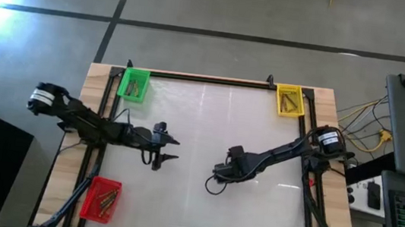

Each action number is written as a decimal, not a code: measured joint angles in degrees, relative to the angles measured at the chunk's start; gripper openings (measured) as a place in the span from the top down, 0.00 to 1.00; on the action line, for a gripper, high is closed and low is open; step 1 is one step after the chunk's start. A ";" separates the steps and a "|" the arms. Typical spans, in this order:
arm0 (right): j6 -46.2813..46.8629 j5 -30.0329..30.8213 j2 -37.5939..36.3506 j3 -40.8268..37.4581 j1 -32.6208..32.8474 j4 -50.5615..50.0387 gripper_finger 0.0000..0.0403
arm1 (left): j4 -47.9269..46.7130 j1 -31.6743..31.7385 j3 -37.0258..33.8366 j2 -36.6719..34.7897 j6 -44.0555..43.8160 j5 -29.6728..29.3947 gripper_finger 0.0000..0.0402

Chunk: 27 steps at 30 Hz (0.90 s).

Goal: Sort crayons
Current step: Put the brown crayon into the yellow basket

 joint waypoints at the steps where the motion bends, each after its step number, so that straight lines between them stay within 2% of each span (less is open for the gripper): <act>1: -0.38 0.03 -0.20 -0.04 -0.01 -0.17 0.98 | -0.06 0.00 -0.10 -0.23 0.03 -0.01 0.38; 7: -3.89 3.40 -4.08 0.06 -1.73 -2.12 0.98 | -0.05 0.00 -0.17 -0.52 0.16 -0.09 0.38; 14: -10.14 10.59 -14.37 -1.00 -8.41 -9.28 0.98 | 0.74 -0.01 0.81 -0.94 3.30 2.20 0.38; 20: -12.50 17.39 -24.76 -5.91 -20.96 -17.47 0.98 | 0.77 0.17 2.52 -0.91 5.73 2.39 0.38; 27: -18.54 24.18 -30.78 -14.19 -38.80 -11.98 0.98 | 0.75 0.27 3.31 -0.91 7.63 2.53 0.43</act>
